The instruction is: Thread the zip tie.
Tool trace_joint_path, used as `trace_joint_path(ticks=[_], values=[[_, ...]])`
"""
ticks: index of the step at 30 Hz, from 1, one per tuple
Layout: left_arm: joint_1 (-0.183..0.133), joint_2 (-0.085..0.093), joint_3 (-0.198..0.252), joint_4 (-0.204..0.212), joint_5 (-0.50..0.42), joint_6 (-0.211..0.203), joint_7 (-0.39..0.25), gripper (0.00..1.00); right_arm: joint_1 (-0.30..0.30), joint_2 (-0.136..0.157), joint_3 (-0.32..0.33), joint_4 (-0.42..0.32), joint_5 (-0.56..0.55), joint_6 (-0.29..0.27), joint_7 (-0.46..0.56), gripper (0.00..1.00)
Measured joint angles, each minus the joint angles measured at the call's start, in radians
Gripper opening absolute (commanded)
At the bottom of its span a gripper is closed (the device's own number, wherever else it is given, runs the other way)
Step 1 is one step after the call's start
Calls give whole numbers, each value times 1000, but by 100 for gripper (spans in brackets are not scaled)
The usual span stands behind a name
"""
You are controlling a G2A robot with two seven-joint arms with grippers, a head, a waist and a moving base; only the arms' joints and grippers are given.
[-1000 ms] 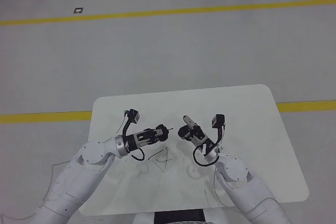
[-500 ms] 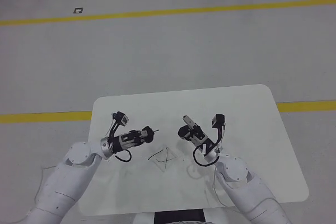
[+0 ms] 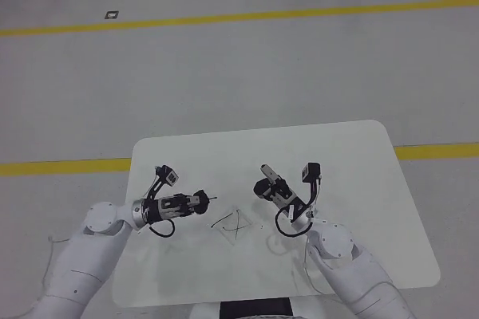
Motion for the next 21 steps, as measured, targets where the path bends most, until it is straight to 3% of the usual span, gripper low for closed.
trace_joint_path(ticks=[17,21], values=[[3,0,4,-7,-3,7,9,0,0,0,0,0,0,0,0,100],[1,7,-3,-6,12,3,-50,0,9,4,-8,10,-18,50,64,100]])
